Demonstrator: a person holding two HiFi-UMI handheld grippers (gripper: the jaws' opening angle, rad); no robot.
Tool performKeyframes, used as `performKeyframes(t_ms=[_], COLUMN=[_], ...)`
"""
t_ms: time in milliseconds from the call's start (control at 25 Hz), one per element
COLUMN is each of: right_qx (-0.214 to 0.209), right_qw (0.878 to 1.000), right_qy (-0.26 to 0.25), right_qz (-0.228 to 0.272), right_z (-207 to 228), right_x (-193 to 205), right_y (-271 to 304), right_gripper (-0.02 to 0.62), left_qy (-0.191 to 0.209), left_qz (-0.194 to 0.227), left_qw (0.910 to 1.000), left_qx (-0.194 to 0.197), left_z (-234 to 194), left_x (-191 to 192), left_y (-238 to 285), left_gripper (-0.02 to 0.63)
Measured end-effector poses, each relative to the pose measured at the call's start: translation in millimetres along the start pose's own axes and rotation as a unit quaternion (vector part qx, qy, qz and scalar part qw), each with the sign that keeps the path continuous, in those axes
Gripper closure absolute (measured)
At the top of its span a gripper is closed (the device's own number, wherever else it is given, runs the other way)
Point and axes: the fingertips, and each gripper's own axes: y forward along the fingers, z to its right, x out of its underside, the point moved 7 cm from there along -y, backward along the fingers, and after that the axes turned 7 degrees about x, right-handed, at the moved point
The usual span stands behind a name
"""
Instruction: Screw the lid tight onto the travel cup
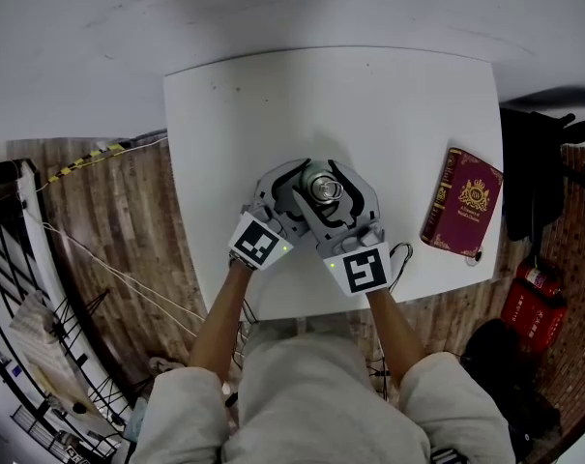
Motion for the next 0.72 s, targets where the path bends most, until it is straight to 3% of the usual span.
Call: performKeyframes(t_ms=[120, 240, 280, 360, 520, 720], right_qx=[0.010, -0.011, -0.026, -0.060, -0.122, -0.207], right_qw=[1.000, 1.000, 0.999, 0.998, 0.992, 0.976], right_qy=[0.010, 0.018, 0.021, 0.024, 0.012, -0.057], right_qz=[0.001, -0.003, -0.006, -0.011, -0.023, -0.035], right_z=[-0.7, 0.3, 0.3, 1.0, 7.3, 12.7], right_x=[0.2, 2.2, 2.8, 2.3, -1.3, -6.7], right_y=[-0.1, 0.5, 1.0, 1.4, -0.2, 4.8], right_gripper=[0.334, 0.334, 0.325, 0.245, 0.245, 0.253], left_qy=[0.001, 0.002, 0.001, 0.001, 0.002, 0.004], left_qz=[0.003, 0.004, 0.005, 0.009, 0.008, 0.007], left_qw=[1.0000, 1.0000, 1.0000, 1.0000, 1.0000, 1.0000], left_qx=[0.000, 0.000, 0.000, 0.001, 0.002, 0.003], left_z=[-0.1, -0.6, -0.5, -0.5, -0.9, -1.2], left_x=[0.5, 1.4, 1.8, 2.2, 0.8, 0.4], left_y=[-0.1, 0.2, 0.3, 0.7, -0.1, 0.3], left_gripper=[0.265, 0.265, 0.265, 0.265, 0.265, 0.265])
